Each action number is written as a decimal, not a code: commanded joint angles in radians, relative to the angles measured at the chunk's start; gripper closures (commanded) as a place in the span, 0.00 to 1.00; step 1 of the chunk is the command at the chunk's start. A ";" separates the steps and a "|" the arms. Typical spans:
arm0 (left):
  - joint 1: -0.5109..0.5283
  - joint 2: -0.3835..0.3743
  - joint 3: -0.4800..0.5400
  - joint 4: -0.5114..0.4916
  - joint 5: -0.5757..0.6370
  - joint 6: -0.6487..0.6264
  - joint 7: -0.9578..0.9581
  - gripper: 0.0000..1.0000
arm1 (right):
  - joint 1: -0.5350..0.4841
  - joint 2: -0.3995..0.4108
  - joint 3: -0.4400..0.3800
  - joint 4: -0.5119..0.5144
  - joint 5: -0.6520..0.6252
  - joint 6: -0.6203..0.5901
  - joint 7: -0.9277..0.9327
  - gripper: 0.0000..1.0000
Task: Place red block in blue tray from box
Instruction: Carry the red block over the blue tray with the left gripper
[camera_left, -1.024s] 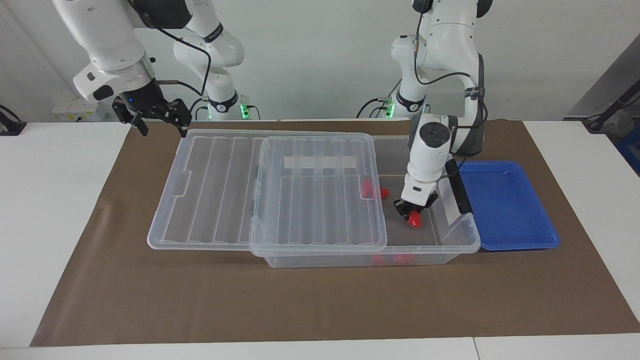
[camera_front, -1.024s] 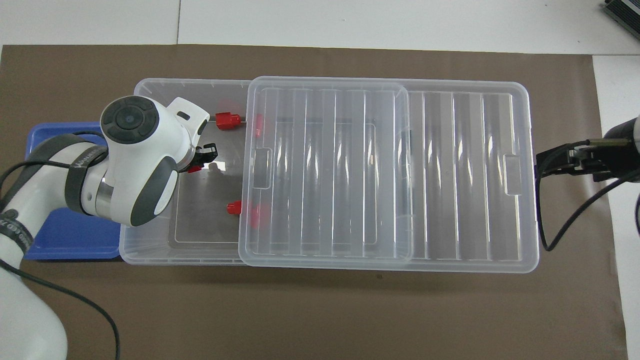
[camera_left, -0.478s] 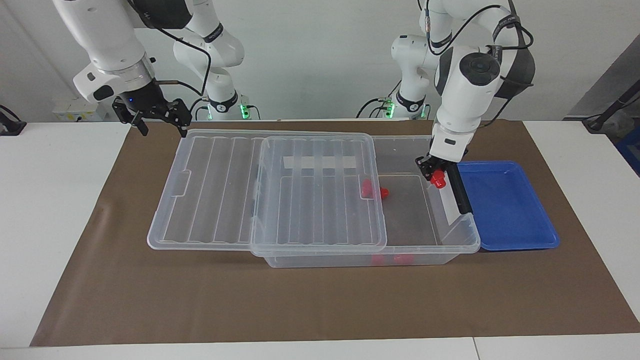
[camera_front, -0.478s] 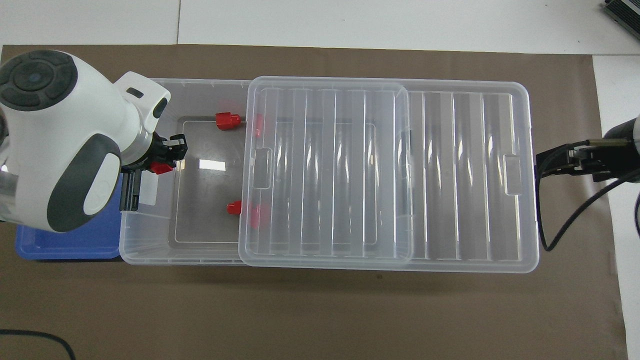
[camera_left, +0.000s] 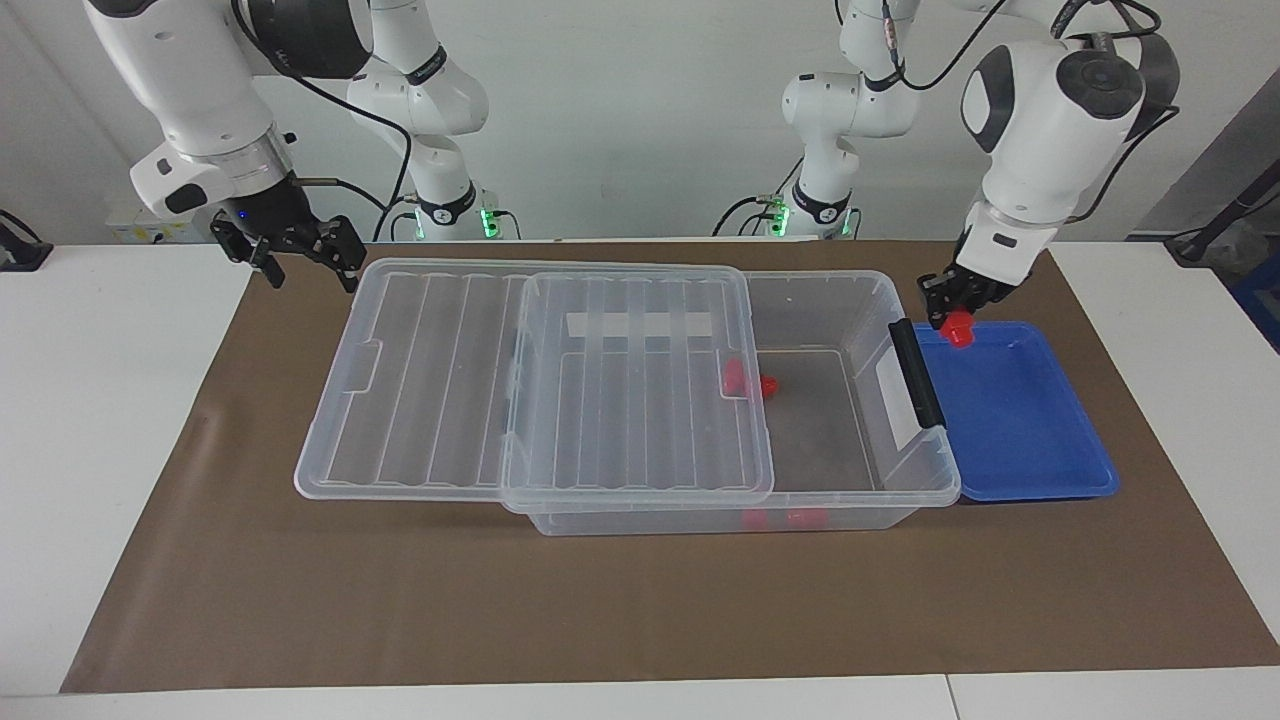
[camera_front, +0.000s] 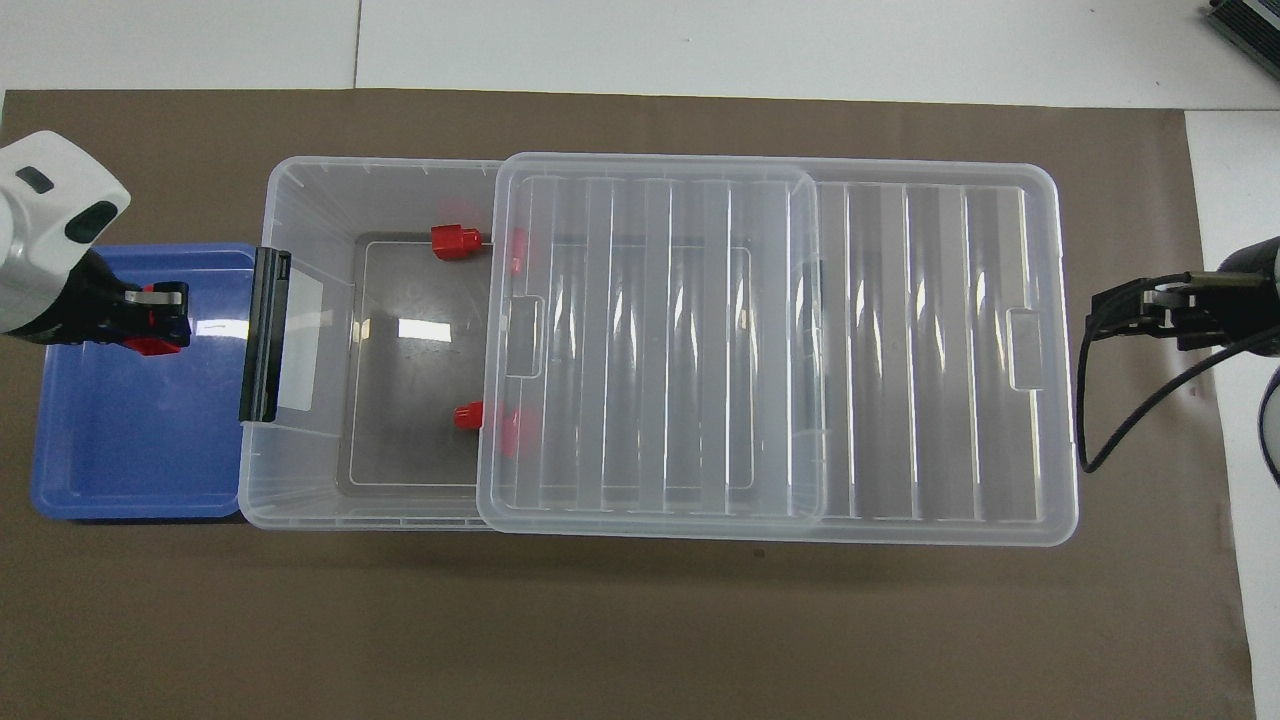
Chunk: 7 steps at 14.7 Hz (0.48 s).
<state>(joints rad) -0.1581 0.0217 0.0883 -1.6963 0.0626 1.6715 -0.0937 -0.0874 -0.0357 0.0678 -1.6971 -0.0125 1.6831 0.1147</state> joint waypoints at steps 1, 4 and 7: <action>0.089 -0.017 -0.009 -0.031 -0.015 0.020 0.179 1.00 | -0.026 -0.043 0.009 -0.107 0.009 0.099 -0.018 0.92; 0.187 -0.036 -0.009 -0.104 -0.014 0.120 0.383 1.00 | -0.069 -0.033 0.007 -0.157 0.008 0.206 -0.075 1.00; 0.262 -0.029 -0.005 -0.201 -0.012 0.270 0.526 1.00 | -0.097 0.011 0.007 -0.184 0.008 0.315 -0.072 1.00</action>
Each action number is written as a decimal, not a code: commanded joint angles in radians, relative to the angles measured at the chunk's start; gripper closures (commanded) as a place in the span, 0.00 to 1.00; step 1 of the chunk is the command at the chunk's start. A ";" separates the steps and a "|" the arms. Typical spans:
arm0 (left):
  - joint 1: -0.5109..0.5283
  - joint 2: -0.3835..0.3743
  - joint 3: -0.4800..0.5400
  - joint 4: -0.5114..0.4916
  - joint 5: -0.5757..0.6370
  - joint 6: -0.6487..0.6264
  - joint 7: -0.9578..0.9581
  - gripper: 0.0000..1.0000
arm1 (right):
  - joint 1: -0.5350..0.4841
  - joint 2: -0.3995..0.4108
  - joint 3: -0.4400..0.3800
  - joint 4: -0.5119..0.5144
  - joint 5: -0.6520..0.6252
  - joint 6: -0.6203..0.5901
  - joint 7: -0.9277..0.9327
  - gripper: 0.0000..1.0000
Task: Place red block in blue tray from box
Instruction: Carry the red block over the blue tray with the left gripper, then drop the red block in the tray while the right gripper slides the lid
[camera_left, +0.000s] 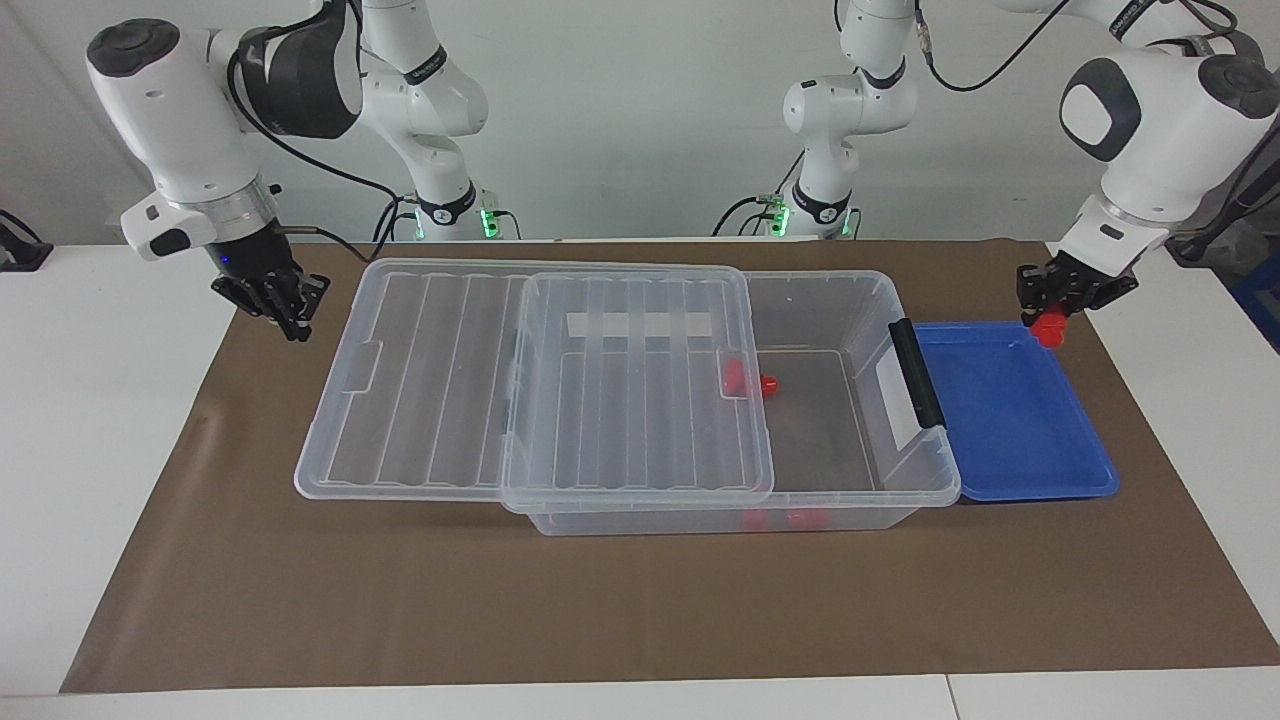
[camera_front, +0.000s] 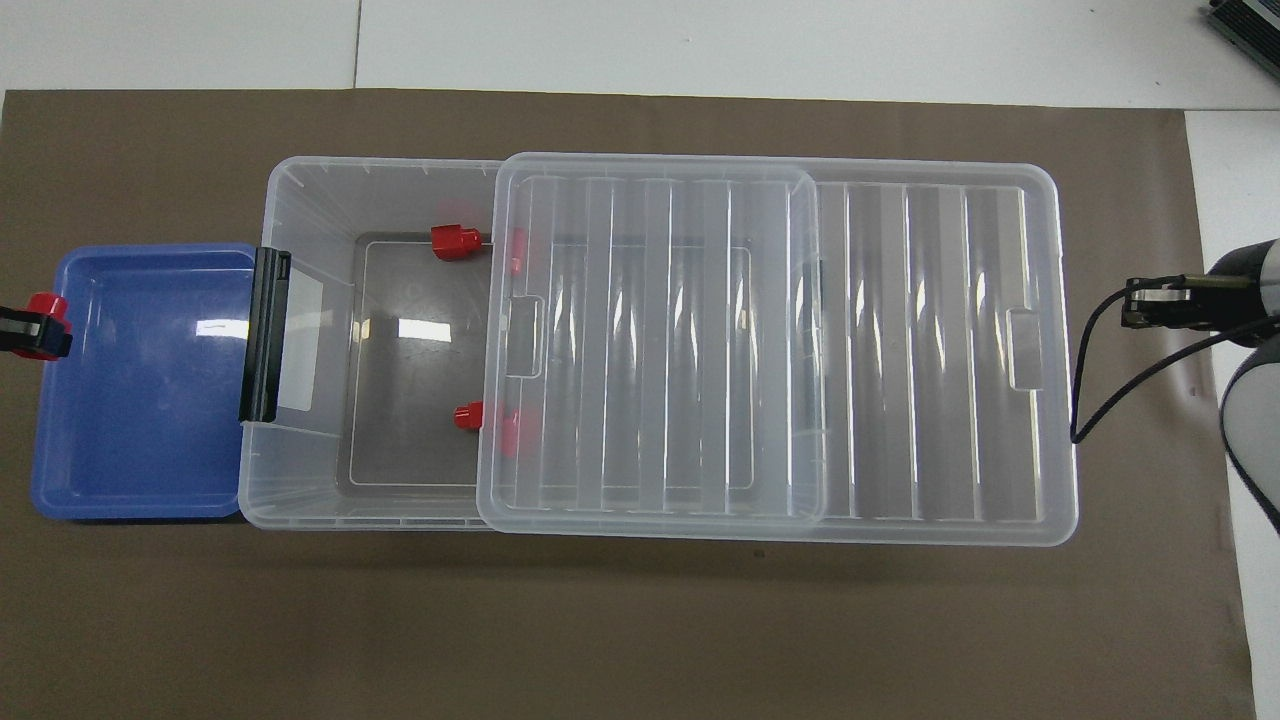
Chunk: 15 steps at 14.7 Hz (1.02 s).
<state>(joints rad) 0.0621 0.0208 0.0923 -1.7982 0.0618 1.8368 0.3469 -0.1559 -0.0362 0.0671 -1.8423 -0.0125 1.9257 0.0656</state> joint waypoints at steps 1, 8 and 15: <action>0.044 -0.024 -0.009 -0.130 -0.011 0.154 0.092 1.00 | -0.037 0.033 0.008 -0.038 0.008 0.106 -0.026 1.00; 0.018 0.016 -0.013 -0.329 -0.013 0.463 -0.087 1.00 | -0.039 0.096 0.008 -0.040 0.008 0.162 -0.018 1.00; 0.008 0.162 -0.014 -0.385 -0.014 0.702 -0.151 1.00 | -0.013 0.113 0.010 -0.052 0.006 0.168 -0.020 1.00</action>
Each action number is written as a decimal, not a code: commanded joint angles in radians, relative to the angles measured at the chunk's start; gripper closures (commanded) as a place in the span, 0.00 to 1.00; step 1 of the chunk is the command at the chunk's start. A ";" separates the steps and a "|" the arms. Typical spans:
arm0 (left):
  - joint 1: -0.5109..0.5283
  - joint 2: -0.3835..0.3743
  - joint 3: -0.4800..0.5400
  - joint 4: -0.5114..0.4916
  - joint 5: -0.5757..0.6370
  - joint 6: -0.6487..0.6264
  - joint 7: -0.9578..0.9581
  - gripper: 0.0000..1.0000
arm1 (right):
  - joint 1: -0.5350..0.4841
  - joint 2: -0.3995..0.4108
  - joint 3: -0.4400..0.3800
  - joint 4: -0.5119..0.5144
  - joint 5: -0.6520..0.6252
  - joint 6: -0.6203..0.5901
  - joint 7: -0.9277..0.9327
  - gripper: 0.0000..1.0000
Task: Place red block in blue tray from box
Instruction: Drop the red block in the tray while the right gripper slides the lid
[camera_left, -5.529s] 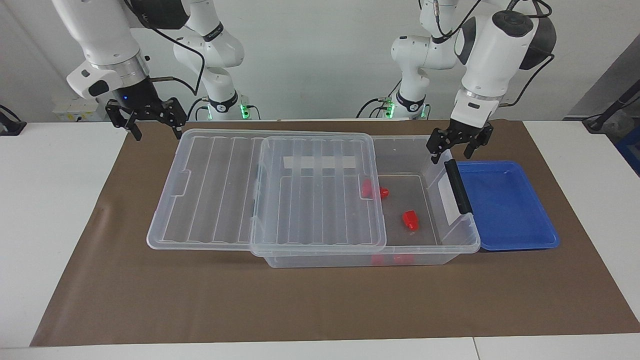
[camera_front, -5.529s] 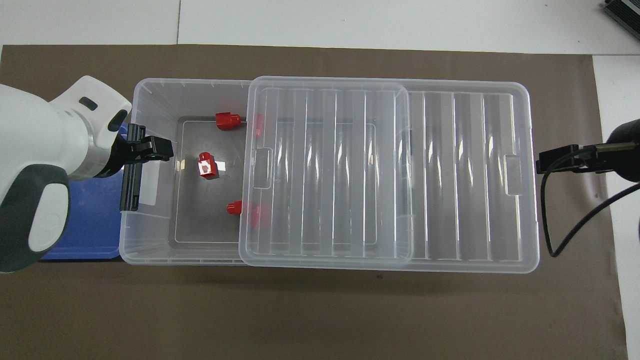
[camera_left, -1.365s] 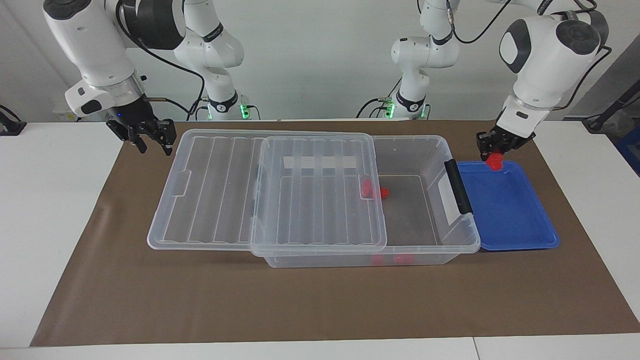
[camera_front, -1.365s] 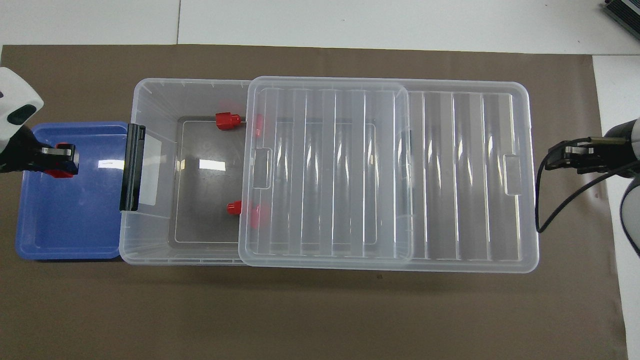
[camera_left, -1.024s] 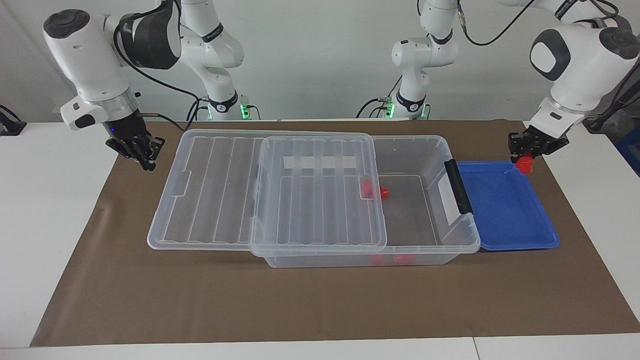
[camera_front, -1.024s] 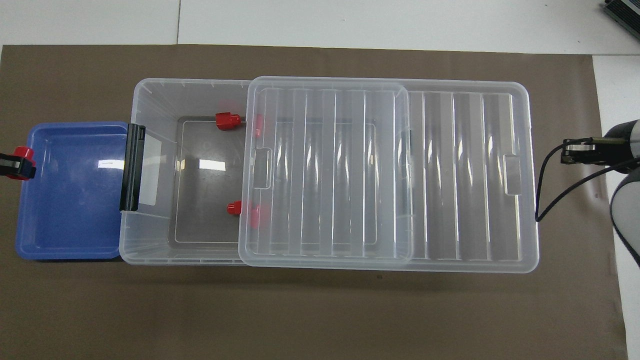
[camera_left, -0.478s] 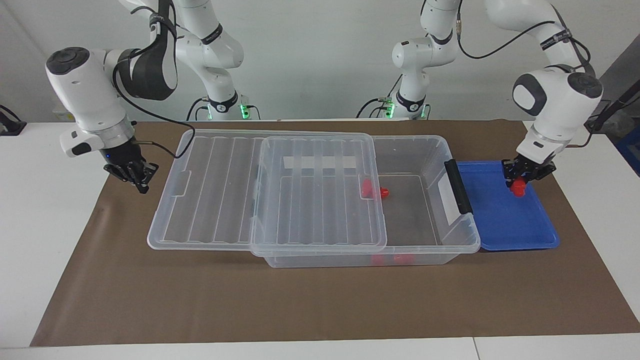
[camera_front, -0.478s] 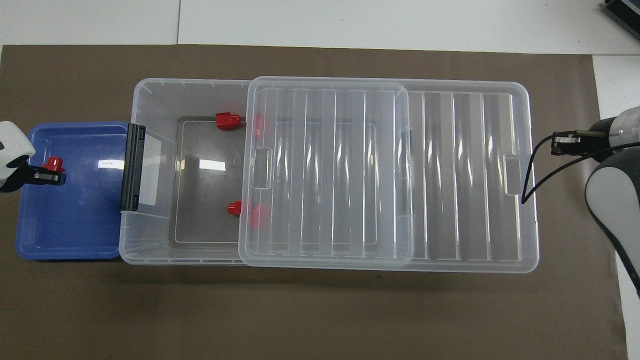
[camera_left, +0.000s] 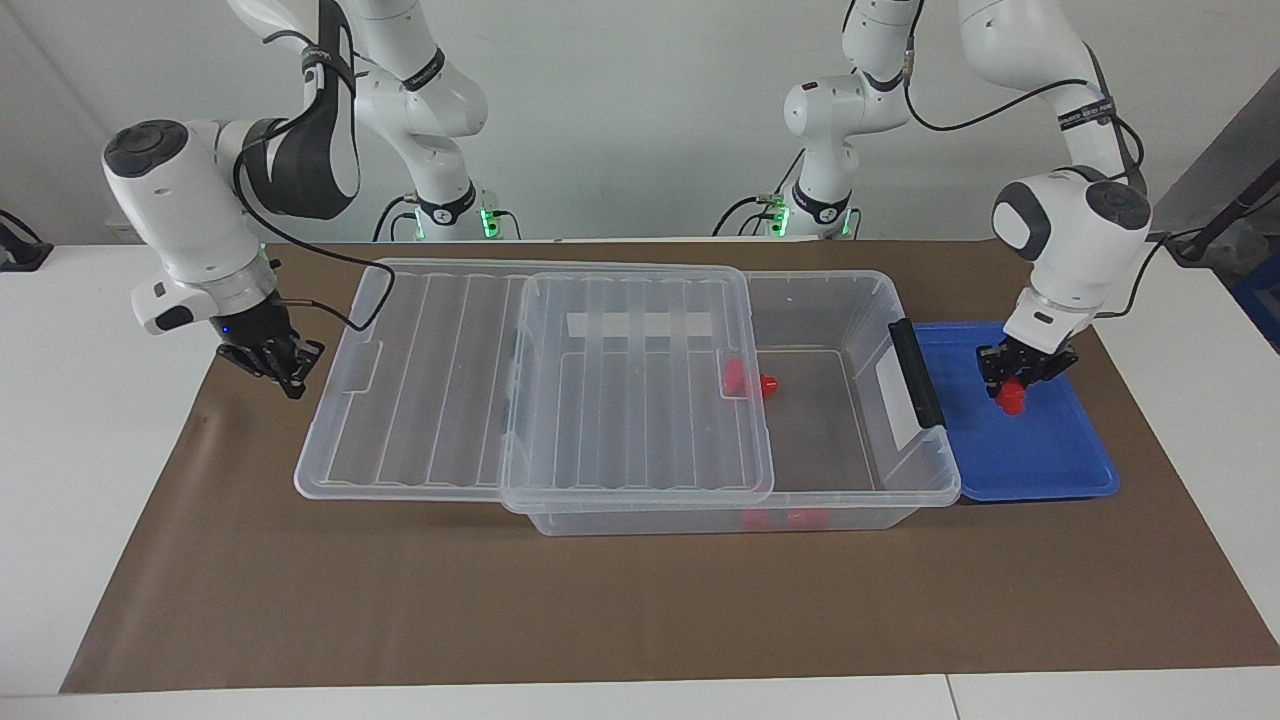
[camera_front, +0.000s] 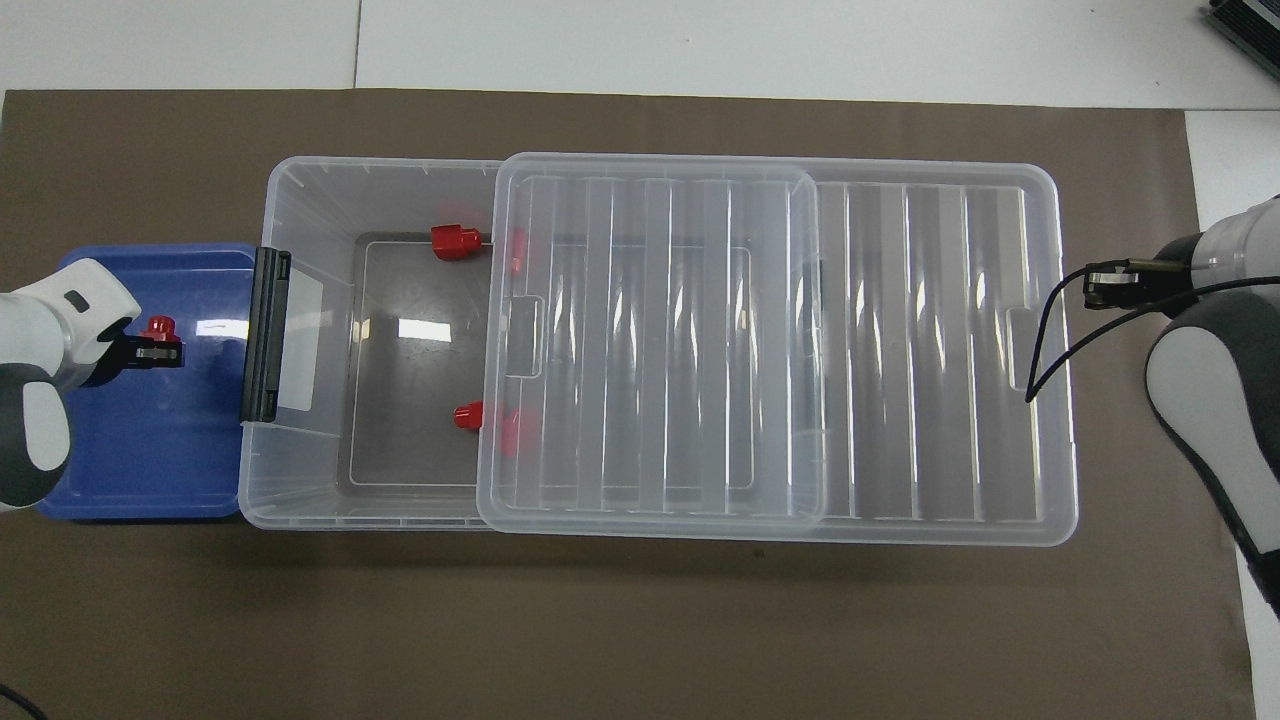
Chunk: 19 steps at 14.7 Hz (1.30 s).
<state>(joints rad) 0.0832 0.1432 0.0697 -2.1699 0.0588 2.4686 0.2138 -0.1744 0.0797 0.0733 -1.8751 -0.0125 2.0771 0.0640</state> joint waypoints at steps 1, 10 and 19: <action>-0.013 0.053 0.009 -0.013 -0.011 0.078 -0.019 1.00 | 0.010 -0.005 0.003 -0.021 0.006 0.014 -0.019 1.00; -0.020 0.078 0.007 -0.013 -0.014 0.098 -0.105 0.29 | 0.061 -0.015 0.014 -0.030 0.008 -0.044 -0.027 1.00; -0.036 0.041 -0.002 0.148 -0.013 -0.165 -0.100 0.00 | 0.199 -0.023 0.014 -0.030 0.012 -0.117 -0.021 1.00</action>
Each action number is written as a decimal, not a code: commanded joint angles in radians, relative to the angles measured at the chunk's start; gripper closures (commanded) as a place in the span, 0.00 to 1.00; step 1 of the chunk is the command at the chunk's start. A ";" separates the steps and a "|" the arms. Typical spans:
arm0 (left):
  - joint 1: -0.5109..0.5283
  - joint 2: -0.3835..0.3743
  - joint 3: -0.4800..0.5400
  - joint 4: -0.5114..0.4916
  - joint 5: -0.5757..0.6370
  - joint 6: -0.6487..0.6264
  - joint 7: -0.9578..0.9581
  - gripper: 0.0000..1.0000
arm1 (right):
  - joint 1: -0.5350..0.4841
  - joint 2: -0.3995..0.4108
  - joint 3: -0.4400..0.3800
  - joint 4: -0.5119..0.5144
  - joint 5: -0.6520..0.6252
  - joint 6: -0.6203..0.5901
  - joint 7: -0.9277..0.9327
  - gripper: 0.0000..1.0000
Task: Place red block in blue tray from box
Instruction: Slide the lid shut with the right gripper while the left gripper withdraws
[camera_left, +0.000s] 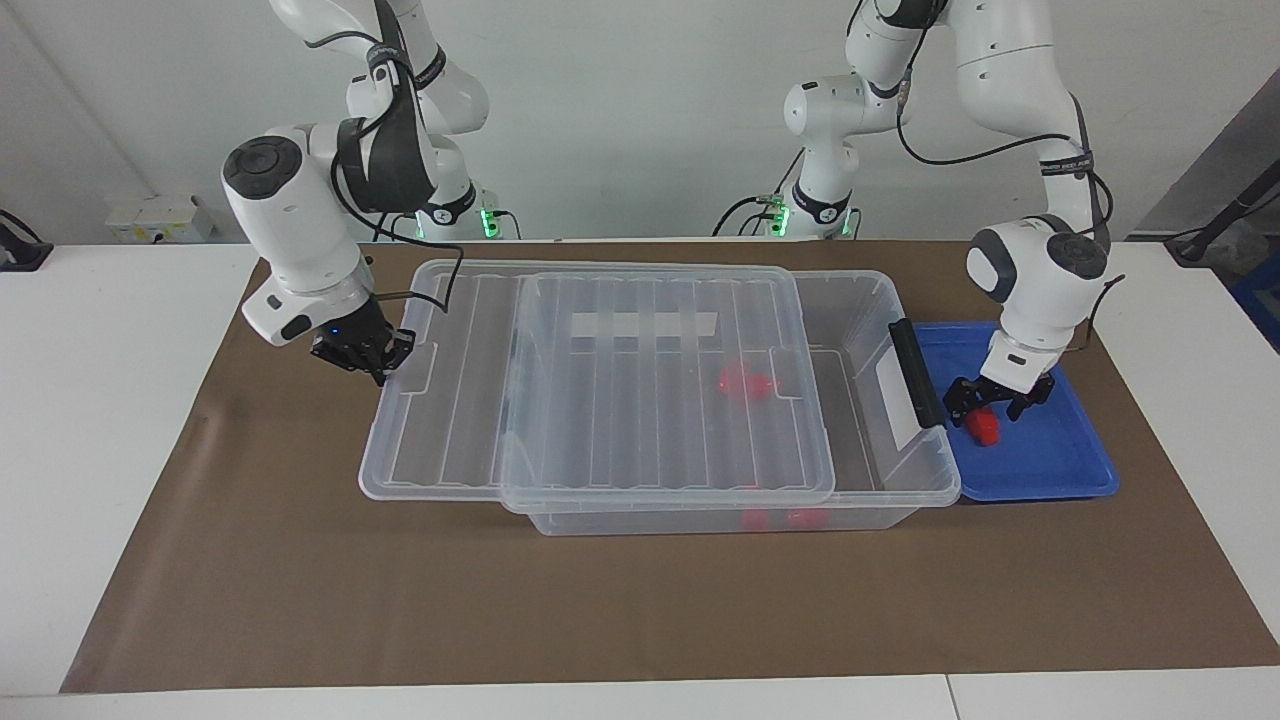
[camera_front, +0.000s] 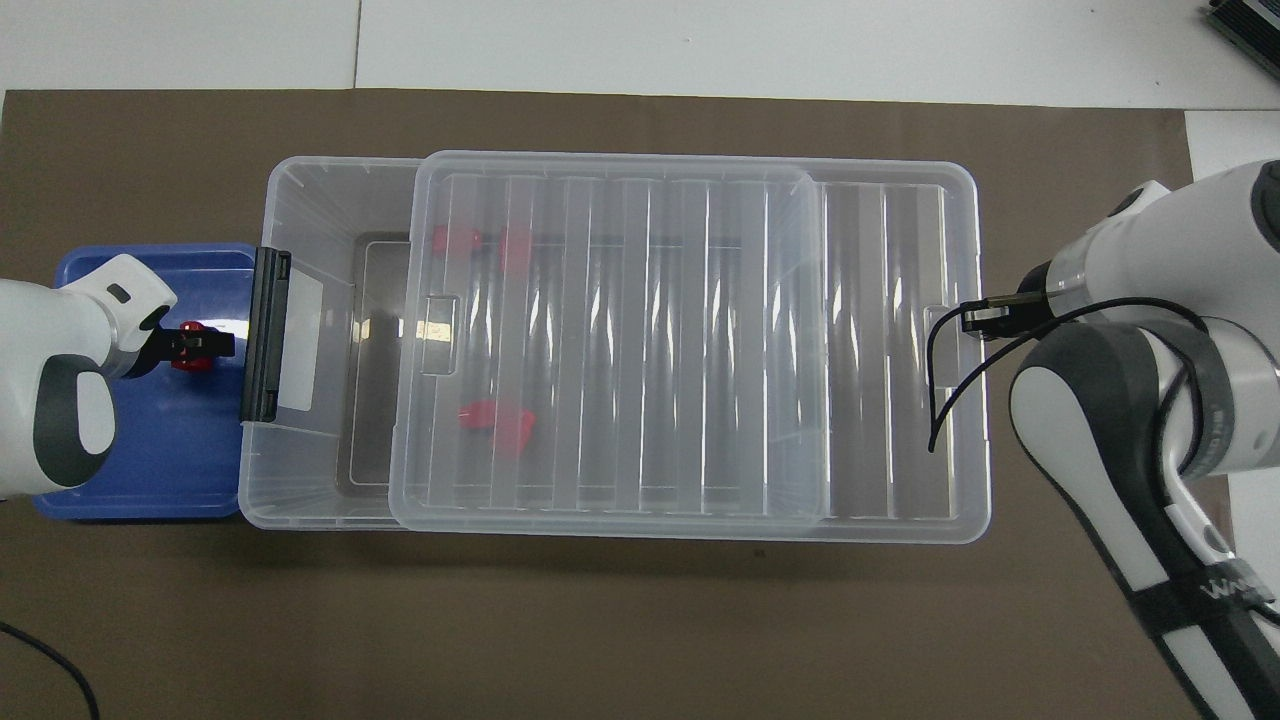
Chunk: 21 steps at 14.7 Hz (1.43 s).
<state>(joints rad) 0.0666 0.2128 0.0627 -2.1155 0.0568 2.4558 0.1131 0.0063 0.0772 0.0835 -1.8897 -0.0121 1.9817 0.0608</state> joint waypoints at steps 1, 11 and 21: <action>-0.031 -0.039 -0.001 0.144 -0.011 -0.238 0.000 0.00 | 0.033 -0.022 0.004 -0.015 0.012 -0.021 -0.018 1.00; -0.071 -0.222 -0.009 0.275 -0.011 -0.604 -0.001 0.00 | 0.136 -0.028 0.004 -0.022 0.081 -0.021 -0.013 1.00; -0.211 -0.276 -0.095 0.293 -0.008 -0.580 -0.015 0.00 | 0.188 -0.037 0.005 -0.034 0.084 -0.012 0.008 1.00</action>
<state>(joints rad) -0.1231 -0.0309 -0.0374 -1.8200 0.0508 1.8712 0.0944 0.1804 0.0693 0.0860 -1.8932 0.0473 1.9709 0.0635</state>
